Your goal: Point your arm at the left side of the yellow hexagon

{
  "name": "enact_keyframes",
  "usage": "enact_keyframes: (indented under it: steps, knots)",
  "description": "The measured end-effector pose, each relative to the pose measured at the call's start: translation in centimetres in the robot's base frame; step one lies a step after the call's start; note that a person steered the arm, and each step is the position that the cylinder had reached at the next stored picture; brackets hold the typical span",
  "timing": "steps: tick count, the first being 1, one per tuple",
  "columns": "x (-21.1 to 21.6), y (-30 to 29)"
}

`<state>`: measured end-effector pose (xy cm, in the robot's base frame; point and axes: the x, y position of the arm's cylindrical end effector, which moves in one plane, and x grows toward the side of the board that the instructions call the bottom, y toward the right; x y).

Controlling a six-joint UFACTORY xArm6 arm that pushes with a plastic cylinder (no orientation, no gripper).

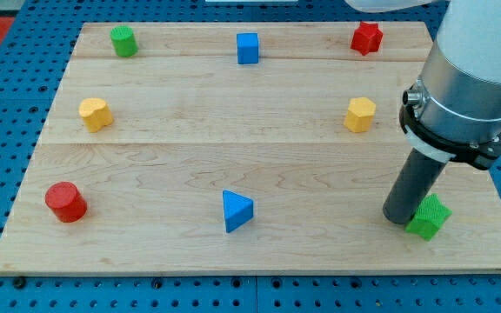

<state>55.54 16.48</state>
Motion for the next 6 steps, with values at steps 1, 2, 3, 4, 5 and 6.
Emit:
enact_keyframes:
  steps: [1, 2, 3, 4, 5, 6]
  knots:
    - [0.0, 0.0]
    - [-1.9, -1.3]
    - [-7.2, -1.4]
    - [-9.5, -1.7]
    - [-10.3, -4.7]
    - [-12.5, -7.4]
